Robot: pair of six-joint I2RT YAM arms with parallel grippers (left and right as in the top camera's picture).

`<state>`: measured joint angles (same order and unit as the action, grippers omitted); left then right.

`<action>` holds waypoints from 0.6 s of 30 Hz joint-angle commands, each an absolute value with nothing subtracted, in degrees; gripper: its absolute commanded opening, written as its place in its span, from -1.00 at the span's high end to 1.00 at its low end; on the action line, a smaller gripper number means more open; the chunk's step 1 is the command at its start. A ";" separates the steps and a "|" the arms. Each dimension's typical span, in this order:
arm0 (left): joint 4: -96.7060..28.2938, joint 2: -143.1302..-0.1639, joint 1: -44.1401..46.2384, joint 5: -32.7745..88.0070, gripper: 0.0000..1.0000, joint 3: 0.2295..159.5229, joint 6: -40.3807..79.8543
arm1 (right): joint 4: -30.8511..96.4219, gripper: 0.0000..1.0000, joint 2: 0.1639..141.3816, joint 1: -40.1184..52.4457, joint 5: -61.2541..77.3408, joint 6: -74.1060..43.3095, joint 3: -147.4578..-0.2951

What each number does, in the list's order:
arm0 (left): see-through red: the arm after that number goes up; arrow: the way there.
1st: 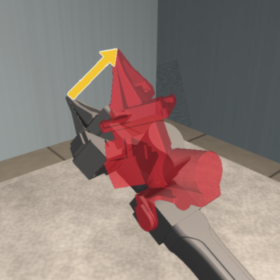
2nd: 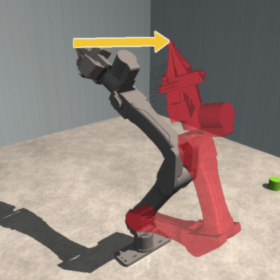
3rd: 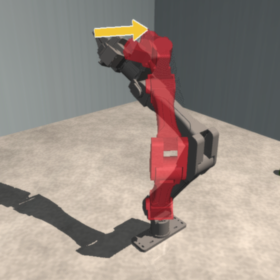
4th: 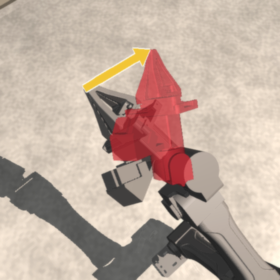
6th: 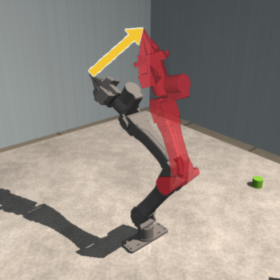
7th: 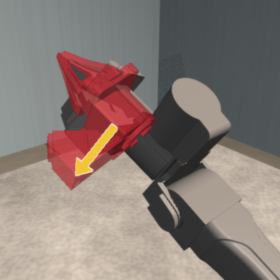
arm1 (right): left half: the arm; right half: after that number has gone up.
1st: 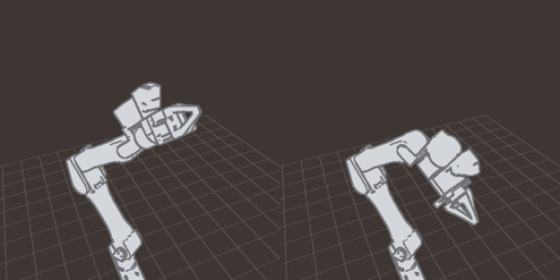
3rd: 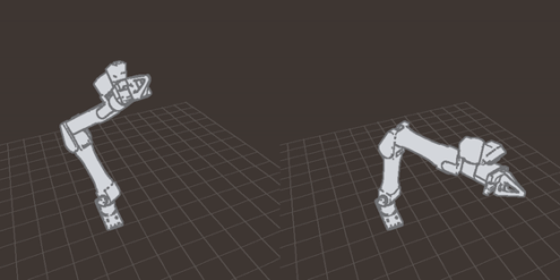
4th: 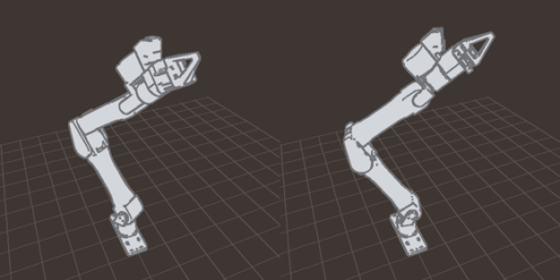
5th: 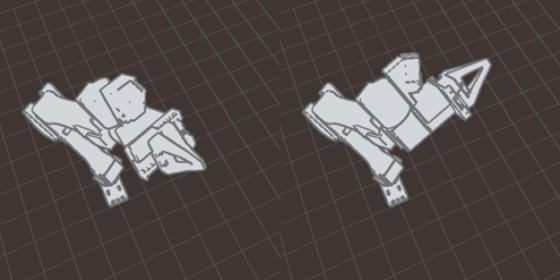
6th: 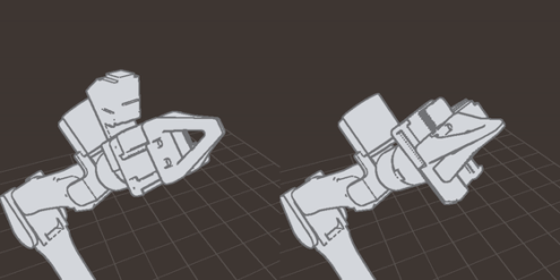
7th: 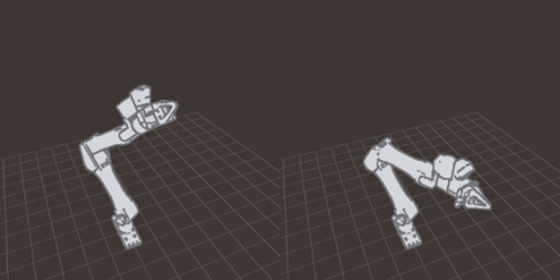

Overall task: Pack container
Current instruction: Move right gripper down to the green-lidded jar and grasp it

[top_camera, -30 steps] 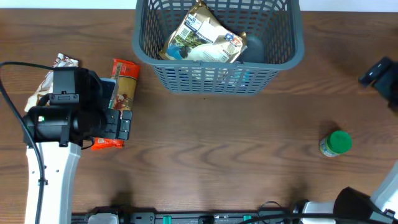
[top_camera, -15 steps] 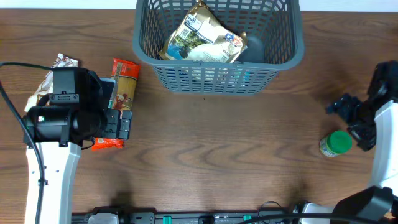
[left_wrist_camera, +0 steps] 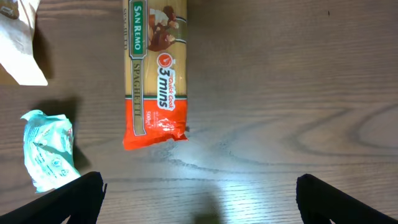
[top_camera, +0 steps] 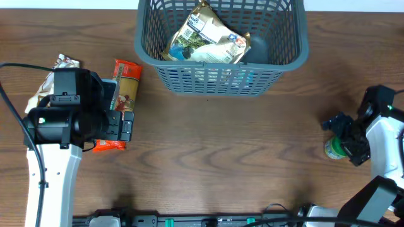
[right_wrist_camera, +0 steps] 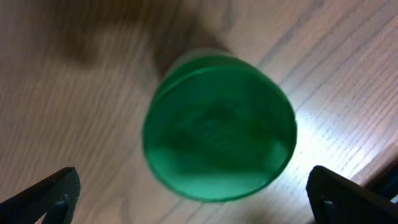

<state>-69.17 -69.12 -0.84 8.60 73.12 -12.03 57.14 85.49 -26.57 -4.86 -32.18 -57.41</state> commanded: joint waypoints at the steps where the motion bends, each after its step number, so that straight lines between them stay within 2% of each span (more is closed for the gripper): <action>1: -69.43 -69.12 -0.56 8.56 -0.97 74.22 -11.77 | 55.27 -0.98 85.65 -27.40 -6.22 -33.15 -55.46; 18: -69.93 -69.12 -0.56 8.54 -0.97 74.11 -11.77 | 42.54 -0.98 93.62 -27.46 -6.24 -32.86 -48.82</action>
